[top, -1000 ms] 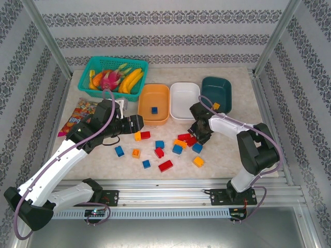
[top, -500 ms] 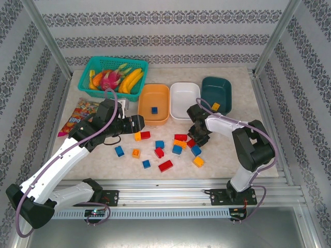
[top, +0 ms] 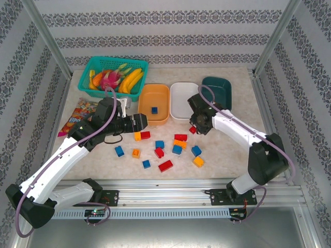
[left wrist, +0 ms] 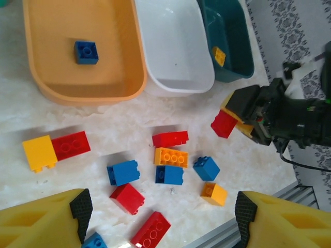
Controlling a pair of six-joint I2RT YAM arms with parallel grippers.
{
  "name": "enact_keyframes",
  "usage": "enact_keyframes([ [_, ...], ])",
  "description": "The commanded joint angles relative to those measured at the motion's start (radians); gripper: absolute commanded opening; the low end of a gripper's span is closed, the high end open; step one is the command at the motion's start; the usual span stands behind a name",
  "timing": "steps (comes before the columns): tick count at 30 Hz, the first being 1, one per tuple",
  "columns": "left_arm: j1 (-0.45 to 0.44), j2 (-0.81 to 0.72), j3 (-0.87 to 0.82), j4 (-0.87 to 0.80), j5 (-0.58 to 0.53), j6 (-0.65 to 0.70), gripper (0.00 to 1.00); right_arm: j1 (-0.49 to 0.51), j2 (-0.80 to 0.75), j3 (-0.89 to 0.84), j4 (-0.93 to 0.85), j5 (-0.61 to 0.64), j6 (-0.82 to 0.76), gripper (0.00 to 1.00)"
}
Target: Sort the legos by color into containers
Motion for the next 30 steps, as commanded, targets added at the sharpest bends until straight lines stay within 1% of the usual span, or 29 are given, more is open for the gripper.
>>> enact_keyframes([
  [1, -0.012, 0.038, 0.070, 0.061, 0.006, -0.033, 0.76, 0.000, 0.023, 0.105, 0.005, 0.074, -0.166, 0.24],
  [4, -0.011, 0.078, 0.113, 0.077, -0.001, -0.043, 0.78, -0.037, 0.125, 0.193, 0.051, 0.010, -0.247, 0.24],
  [8, -0.004, 0.136, 0.180, 0.080, 0.002, -0.043, 0.79, -0.090, 0.303, 0.336, 0.064, -0.046, -0.337, 0.25],
  [14, 0.006, 0.194, 0.241, 0.070, -0.005, -0.053, 0.79, -0.154, 0.559, 0.552, 0.043, -0.192, -0.372, 0.26],
  [18, 0.008, 0.192, 0.233, 0.067, -0.012, -0.061, 0.79, -0.163, 0.681, 0.686, -0.034, -0.213, -0.388, 0.30],
  [22, 0.007, 0.173, 0.209, 0.060, -0.022, -0.066, 0.79, -0.170, 0.742, 0.759, -0.089, -0.229, -0.386, 0.40],
  [24, 0.008, 0.159, 0.197, 0.056, -0.028, -0.069, 0.79, -0.171, 0.750, 0.777, -0.107, -0.232, -0.390, 0.47],
  [27, 0.008, 0.145, 0.191, 0.045, -0.033, -0.070, 0.79, -0.171, 0.727, 0.787, -0.122, -0.232, -0.394, 0.58],
  [30, 0.007, 0.135, 0.189, 0.032, -0.034, -0.064, 0.79, -0.172, 0.667, 0.784, -0.123, -0.226, -0.397, 0.63],
])
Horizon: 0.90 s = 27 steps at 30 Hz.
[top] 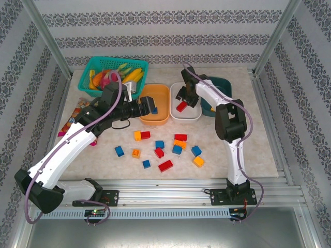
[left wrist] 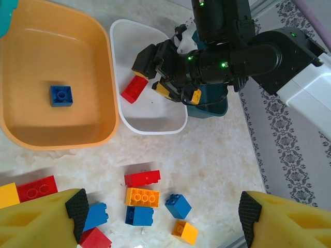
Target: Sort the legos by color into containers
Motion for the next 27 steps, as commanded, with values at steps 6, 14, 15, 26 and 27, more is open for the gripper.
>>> enact_keyframes([
  [6, 0.005, -0.053, -0.003, -0.064, -0.015, 0.011, 0.79, 0.001, -0.255, -0.040, -0.027, 0.010, -0.006, 0.63],
  [14, 0.005, -0.113, 0.005, -0.151, -0.030, 0.026, 0.79, 0.019, -0.519, -0.188, -0.011, 0.022, -0.045, 0.67],
  [15, 0.005, -0.121, 0.004, -0.162, -0.034, 0.026, 0.79, 0.023, -0.556, -0.210, -0.010, 0.025, -0.054, 0.67],
  [26, 0.005, -0.171, -0.017, -0.363, -0.156, -0.059, 0.81, 0.125, -0.885, -0.482, 0.052, -0.048, -0.164, 0.69],
  [27, 0.006, -0.169, -0.036, -0.405, -0.192, -0.085, 0.82, 0.150, -0.915, -0.527, 0.102, -0.090, -0.185, 0.69],
])
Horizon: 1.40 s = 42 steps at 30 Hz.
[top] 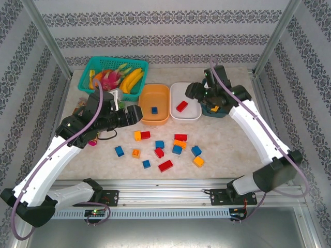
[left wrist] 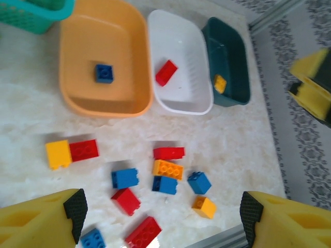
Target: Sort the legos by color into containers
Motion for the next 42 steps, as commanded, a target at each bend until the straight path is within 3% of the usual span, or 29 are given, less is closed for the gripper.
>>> enact_keyframes([
  [1, 0.012, -0.002, -0.053, -0.198, -0.127, -0.093, 0.83, 0.096, -0.103, -0.142, 0.146, -0.125, -0.104, 0.70],
  [5, 0.104, 0.066, -0.177, -0.252, -0.069, -0.137, 0.83, 0.272, -0.197, -0.317, 0.313, -0.157, -0.176, 0.71],
  [9, 0.192, 0.124, -0.325, -0.153, 0.030, -0.116, 0.82, 0.436, -0.265, -0.530, 0.546, -0.136, -0.190, 0.74],
  [14, 0.258, 0.214, -0.405, -0.077, 0.050, -0.053, 0.82, 0.556, -0.289, -0.706, 0.768, -0.082, -0.179, 0.87],
  [24, 0.276, 0.430, -0.434, 0.030, 0.044, 0.020, 0.77, 0.568, -0.247, -0.690, 0.741, -0.106, -0.156, 0.90],
  [31, 0.275, 0.447, -0.469, 0.039, -0.008, 0.020, 0.69, 0.568, -0.234, -0.688, 0.732, -0.106, -0.130, 0.89],
  [42, 0.275, 0.442, -0.518, 0.104, -0.013, 0.034, 0.37, 0.564, -0.202, -0.658, 0.727, -0.096, -0.133, 0.88],
])
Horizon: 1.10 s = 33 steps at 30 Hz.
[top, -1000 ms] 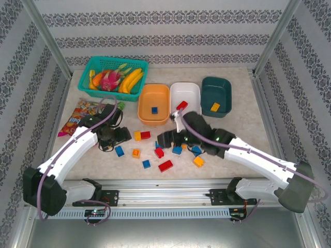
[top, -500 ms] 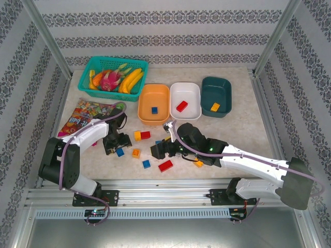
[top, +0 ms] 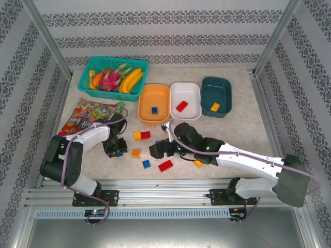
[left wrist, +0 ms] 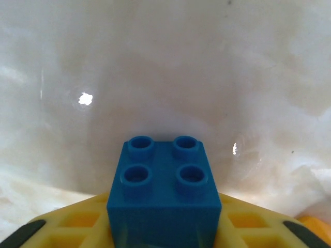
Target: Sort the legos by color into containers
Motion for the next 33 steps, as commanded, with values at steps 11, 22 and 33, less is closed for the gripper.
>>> enact_keyframes([
  [11, -0.076, -0.051, 0.321, -0.115, -0.052, 0.066, 0.24, -0.100, -0.134, 0.059, -0.071, 0.264, 0.016, 0.86],
  [22, -0.185, 0.291, 0.821, -0.201, -0.082, 0.174, 0.24, -0.358, -0.167, 0.097, -0.104, 0.322, 0.150, 0.86],
  [33, -0.193, 0.636, 1.104, -0.293, -0.158, 0.194, 0.25, -0.443, -0.153, 0.080, -0.108, 0.290, 0.256, 0.86],
])
